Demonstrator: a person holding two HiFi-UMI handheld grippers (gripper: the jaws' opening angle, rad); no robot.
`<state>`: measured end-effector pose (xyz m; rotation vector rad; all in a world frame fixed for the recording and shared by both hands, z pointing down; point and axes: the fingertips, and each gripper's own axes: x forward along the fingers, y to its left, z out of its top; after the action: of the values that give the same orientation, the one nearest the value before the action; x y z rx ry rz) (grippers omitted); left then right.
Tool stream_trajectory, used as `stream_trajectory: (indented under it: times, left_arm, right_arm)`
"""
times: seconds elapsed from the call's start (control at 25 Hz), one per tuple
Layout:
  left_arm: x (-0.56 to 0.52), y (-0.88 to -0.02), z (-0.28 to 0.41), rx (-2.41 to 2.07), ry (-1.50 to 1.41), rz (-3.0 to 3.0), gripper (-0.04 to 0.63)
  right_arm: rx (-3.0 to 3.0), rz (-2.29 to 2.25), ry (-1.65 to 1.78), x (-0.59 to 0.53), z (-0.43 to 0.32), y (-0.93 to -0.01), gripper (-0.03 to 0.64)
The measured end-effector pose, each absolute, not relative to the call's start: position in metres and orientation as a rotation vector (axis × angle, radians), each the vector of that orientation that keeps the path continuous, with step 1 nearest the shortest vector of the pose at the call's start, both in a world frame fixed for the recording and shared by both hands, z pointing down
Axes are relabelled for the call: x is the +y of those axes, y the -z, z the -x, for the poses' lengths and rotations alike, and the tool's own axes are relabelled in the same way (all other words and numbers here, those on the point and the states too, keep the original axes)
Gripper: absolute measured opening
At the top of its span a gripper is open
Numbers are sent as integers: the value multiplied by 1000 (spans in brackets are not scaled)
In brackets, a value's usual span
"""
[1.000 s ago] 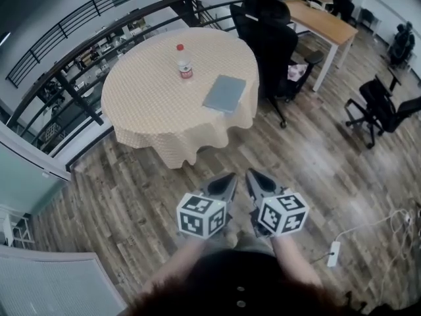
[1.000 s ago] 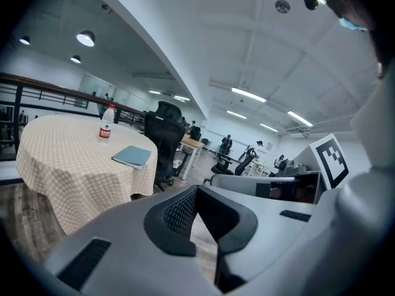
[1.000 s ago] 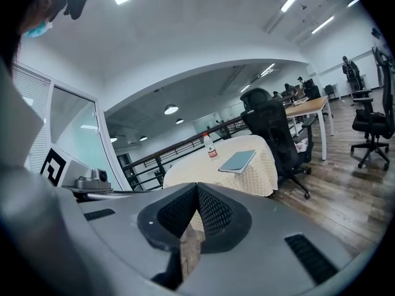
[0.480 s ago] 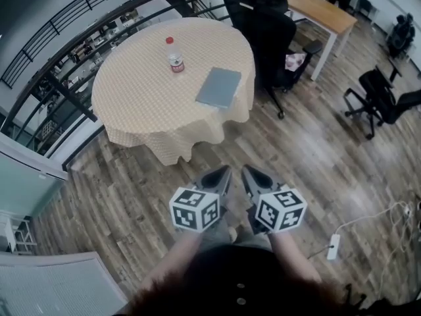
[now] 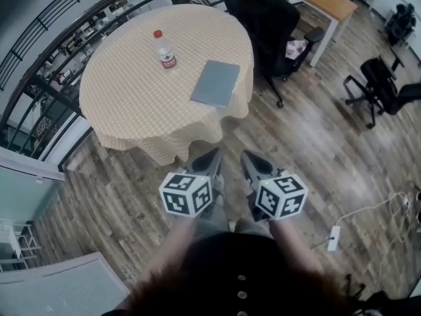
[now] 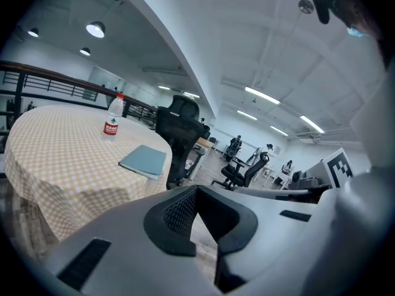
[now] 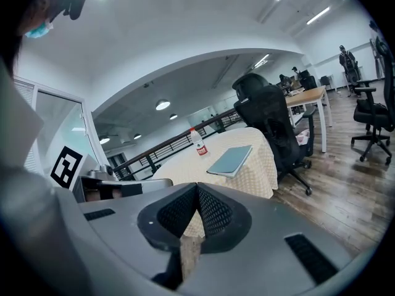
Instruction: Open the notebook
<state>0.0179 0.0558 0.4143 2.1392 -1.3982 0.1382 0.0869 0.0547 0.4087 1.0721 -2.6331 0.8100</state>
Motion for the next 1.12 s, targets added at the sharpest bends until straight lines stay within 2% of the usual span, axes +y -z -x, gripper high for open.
stream_trajectory:
  times: [0.68, 1.12]
  left_arm:
    - [-105, -409, 9, -1245, -257, -2244, 9]
    - [-140, -413, 16, -1162, -321, -2306, 9]
  right_arm:
    - [-2585, -1229, -813, -102, -48, -395, 11]
    - [-2558, -1306, -811, -145, -33, -397, 11]
